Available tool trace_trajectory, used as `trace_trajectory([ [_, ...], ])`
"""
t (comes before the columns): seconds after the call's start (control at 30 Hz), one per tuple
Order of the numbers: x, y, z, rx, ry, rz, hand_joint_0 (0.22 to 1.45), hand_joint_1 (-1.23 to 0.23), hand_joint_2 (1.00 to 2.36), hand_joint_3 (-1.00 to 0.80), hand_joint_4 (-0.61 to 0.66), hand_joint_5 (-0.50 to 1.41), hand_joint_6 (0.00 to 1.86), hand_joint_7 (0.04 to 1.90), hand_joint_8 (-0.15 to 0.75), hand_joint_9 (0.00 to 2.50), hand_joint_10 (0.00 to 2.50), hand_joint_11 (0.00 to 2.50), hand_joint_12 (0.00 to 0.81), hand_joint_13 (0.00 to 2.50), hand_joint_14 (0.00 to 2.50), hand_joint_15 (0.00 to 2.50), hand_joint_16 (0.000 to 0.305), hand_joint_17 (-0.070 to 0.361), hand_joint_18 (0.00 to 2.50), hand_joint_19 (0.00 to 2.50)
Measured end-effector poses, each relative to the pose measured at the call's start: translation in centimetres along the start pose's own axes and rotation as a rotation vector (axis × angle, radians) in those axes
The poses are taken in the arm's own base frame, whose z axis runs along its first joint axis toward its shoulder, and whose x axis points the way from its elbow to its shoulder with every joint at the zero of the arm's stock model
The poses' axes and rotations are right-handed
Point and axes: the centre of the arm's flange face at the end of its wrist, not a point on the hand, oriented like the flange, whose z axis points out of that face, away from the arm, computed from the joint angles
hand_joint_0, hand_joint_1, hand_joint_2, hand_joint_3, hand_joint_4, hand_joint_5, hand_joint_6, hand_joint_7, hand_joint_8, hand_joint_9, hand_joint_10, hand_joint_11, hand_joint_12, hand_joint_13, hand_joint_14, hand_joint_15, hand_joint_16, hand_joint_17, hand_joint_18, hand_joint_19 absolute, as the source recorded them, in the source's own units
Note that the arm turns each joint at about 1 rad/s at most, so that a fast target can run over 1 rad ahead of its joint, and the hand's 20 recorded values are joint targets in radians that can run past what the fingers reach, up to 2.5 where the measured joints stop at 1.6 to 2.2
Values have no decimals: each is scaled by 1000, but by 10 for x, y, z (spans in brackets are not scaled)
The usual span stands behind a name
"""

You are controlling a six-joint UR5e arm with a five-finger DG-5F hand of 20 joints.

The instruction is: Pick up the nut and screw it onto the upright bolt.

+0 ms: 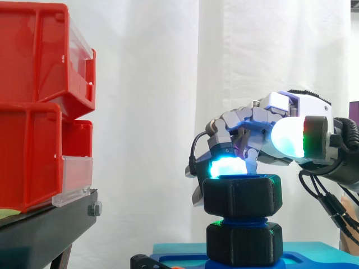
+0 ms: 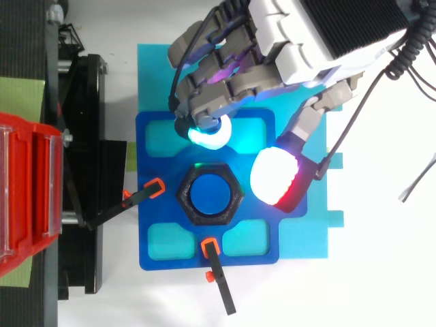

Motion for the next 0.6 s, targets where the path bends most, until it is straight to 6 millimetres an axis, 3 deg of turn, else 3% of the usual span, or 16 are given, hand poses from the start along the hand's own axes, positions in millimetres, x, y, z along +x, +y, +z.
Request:
trace_trajectory([
  [0.27,-12,-2,6,-23,-17,-15,528,-213,1000,-500,233,-57,504,855,219,1139,0,0,172,852,0,0,15,34,566,108],
  [0.6,-10,4,13,-36,-19,-21,522,-194,1000,-500,204,-74,502,733,204,1064,0,0,172,799,0,0,18,39,531,93],
])
